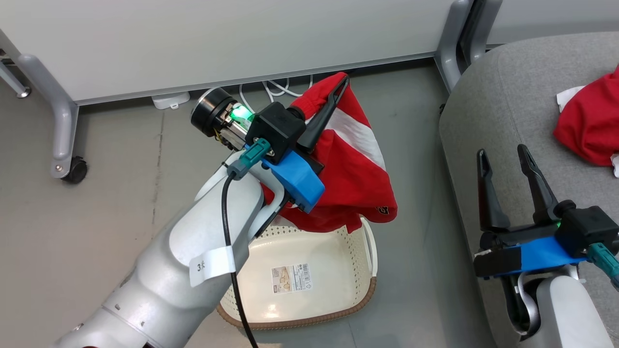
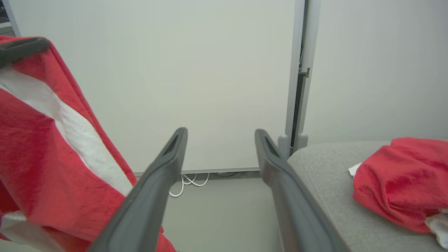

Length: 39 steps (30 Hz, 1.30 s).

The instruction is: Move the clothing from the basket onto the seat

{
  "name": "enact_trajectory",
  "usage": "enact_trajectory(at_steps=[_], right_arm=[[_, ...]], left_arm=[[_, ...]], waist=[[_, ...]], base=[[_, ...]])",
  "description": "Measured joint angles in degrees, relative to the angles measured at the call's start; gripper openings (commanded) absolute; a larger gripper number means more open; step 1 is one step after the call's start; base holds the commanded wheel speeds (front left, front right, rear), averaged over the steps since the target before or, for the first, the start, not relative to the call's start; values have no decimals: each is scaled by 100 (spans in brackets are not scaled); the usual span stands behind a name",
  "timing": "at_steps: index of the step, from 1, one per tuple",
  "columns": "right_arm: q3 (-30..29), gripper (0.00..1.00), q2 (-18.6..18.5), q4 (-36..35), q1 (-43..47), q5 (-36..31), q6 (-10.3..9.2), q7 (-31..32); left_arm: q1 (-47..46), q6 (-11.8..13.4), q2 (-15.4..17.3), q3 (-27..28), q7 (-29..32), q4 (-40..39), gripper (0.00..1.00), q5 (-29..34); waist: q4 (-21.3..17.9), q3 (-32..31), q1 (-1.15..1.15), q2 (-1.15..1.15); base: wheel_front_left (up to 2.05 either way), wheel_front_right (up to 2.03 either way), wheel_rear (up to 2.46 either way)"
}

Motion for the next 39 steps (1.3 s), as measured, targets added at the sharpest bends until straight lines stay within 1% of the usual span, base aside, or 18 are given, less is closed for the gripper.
enact_trajectory(at_steps=[4,7,11,15,21,28,32,33,34,39], right_arm=[[107,100,-1,-80,-37,-101,0,0],[309,100,0,-153,-153,-198,0,0],[766,100,-64,-135,-398,-330,0,1],[1249,100,-226,-16,-725,-333,0,0],[1860,100,-436,382,-1234,-328,0,0],[2395,100,-619,1032,-1662,-258,0,1],[2624,100,-656,1414,-1771,-138,0,0],[2661,18,-655,1500,-1786,-100,0,0],[2687,0,-651,1559,-1786,-57,0,1],[2724,0,-628,1623,-1849,25,0,0]], left_arm=[[0,-2,-46,-11,0,-10,0,43],[0,-4,-68,-31,0,-20,0,62],[-1,-5,-104,-57,0,-32,0,90],[-4,-12,-156,-87,0,-48,0,105],[-70,-30,-253,-201,0,-99,0,131],[-155,-31,-338,-346,-1,-247,0,137],[-162,-31,-358,-410,0,-316,0,134],[-162,-31,-361,-417,-1,-333,0,133],[-162,-31,-365,-421,-1,-341,0,130],[-162,-31,-371,-421,-1,-356,0,130]], waist=[[38,-16,0,0],[65,-21,0,0],[99,-10,0,0],[149,24,0,0],[280,86,1,0],[476,156,1,0],[560,176,1,0],[575,177,1,0],[585,178,1,0],[586,181,1,0]], base=[[0,0,0],[0,0,0],[0,0,0],[0,0,0],[0,0,0],[0,0,0],[0,0,0],[0,0,0],[0,0,0],[0,0,0]])
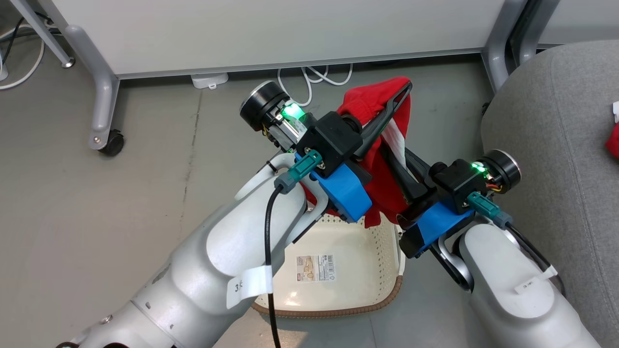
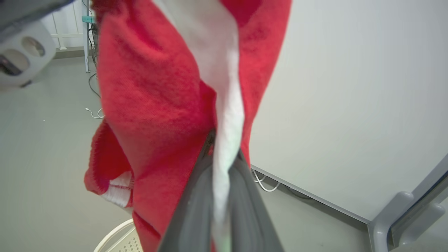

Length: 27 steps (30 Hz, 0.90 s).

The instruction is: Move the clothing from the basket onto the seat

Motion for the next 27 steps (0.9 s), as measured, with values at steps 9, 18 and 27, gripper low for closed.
enact_trajectory(at_steps=[9,18,27], right_arm=[[19,0,21,-47,-1,43,0,1],[-123,0,49,-132,2,44,0,0],[-734,0,113,-335,1,42,0,0]], left_arm=[[1,0,-4,9,0,22,0,1],[14,0,-9,-20,0,171,100,-101],[99,-1,-5,-126,0,244,100,-129]], waist=[[-33,1,0,0],[-54,4,0,0],[-104,126,0,0]], base=[[0,0,0],[0,0,0],[0,0,0]])
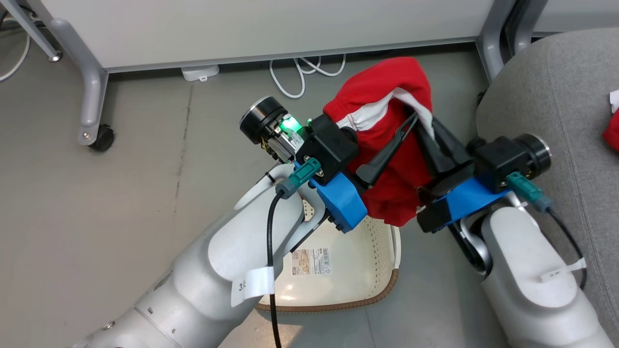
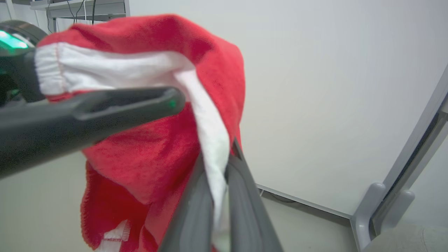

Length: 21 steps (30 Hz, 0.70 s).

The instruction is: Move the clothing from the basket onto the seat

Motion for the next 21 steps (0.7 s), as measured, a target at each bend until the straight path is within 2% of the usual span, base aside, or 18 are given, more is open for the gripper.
enact_trajectory(at_steps=[9,21], right_arm=[[-834,0,64,-336,0,-64,0,0],[-1682,0,199,-844,177,-123,0,1]], left_arm=[[155,0,62,-126,1,-48,100,36],[291,0,275,-134,0,-272,100,172]], waist=[[-228,241,0,0],[-866,540,0,0]], base=[[0,0,0],[0,0,0]])
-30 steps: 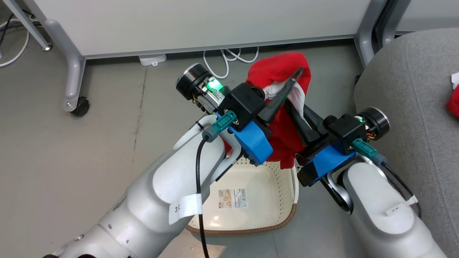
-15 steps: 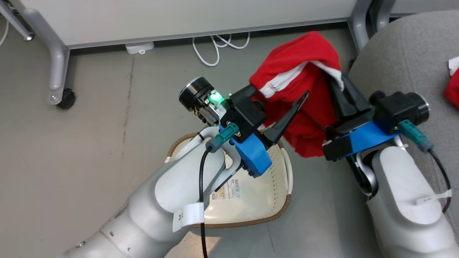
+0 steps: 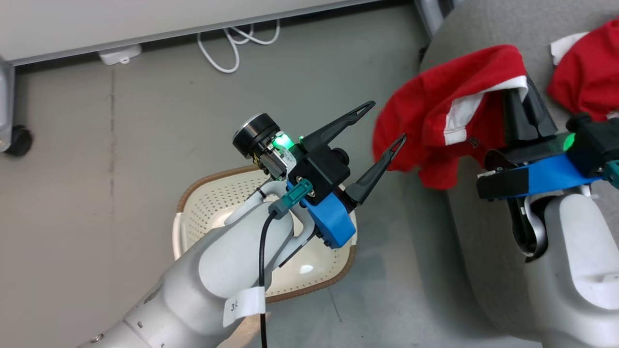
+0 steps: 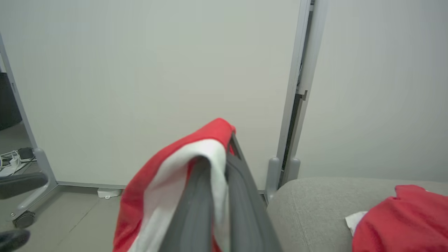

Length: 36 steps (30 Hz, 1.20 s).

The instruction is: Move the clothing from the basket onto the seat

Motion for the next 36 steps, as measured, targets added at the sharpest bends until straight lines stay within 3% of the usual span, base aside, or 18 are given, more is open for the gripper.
enact_trajectory(at_steps=[12,25,30,36], right_arm=[[-664,0,165,-494,584,-26,0,-1],[-962,0,285,-775,964,20,0,0],[-932,0,300,-890,700,22,0,0],[-1035,0,299,-1176,-231,2,0,0]], left_arm=[[93,0,129,-155,0,-197,100,118],[156,0,238,-268,0,-233,100,122],[119,0,298,-208,0,-283,100,163],[-83,0,423,-129,0,-356,100,268]], waist=[[-614,268,0,0],[-882,336,0,0],[-916,449,0,0],[-942,769,0,0]], base=[[0,0,0],[0,0,0],[0,0,0],[0,0,0]])
